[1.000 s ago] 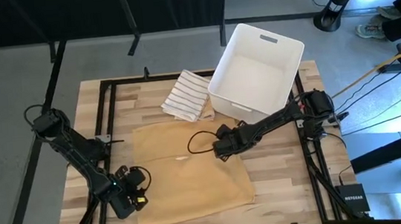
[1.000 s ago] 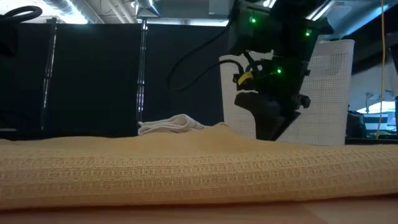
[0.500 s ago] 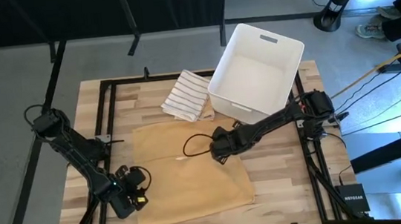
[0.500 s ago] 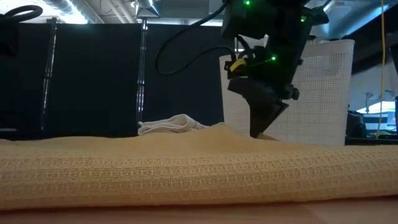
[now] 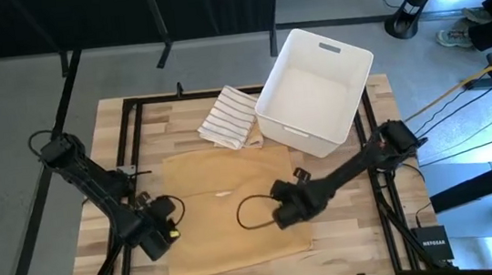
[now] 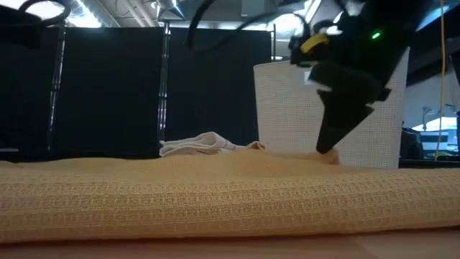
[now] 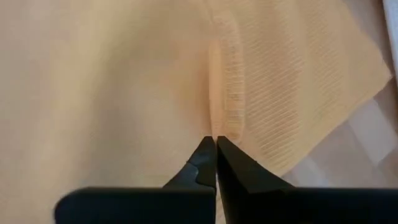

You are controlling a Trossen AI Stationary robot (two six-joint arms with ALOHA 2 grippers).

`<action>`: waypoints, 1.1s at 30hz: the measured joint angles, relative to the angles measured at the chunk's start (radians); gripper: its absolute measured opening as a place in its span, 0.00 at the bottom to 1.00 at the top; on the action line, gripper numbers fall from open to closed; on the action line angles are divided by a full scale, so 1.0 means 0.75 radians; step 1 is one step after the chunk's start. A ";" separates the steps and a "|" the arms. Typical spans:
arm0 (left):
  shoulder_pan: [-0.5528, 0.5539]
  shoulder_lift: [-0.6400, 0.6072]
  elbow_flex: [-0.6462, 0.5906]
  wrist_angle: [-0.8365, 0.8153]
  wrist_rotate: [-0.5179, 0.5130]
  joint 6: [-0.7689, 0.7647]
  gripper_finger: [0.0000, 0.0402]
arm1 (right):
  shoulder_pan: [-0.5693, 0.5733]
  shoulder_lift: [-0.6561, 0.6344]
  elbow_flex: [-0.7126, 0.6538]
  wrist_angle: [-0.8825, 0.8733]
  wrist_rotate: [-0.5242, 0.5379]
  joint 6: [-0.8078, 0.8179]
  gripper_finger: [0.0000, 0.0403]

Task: Fold towel
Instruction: Fold the yellow towel

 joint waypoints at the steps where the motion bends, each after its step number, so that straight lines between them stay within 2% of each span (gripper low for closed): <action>1: 0.010 -0.001 0.023 -0.081 0.005 -0.041 0.45 | 0.023 0.000 0.000 0.010 0.011 0.027 0.01; 5: 0.074 -0.026 0.031 -0.260 0.103 -0.083 0.45 | 0.112 0.000 0.000 0.096 0.080 0.079 0.01; 9: 0.160 -0.125 -0.052 -0.126 0.198 0.052 0.45 | 0.156 0.000 0.000 0.173 0.157 0.072 0.01; 14: 0.289 -0.327 -0.201 0.029 0.206 0.214 0.45 | 0.152 0.000 0.000 0.177 0.163 0.067 0.00; 21: 0.359 -0.585 -0.410 0.137 0.250 0.098 0.45 | 0.153 0.000 0.000 0.174 0.172 0.066 0.00; 28: 0.360 -0.613 -0.498 0.191 0.252 0.054 0.45 | 0.153 0.000 -0.001 0.174 0.172 0.066 0.00; 33: 0.360 -0.612 -0.541 0.343 0.269 0.103 0.45 | 0.153 0.000 -0.001 0.174 0.172 0.066 0.00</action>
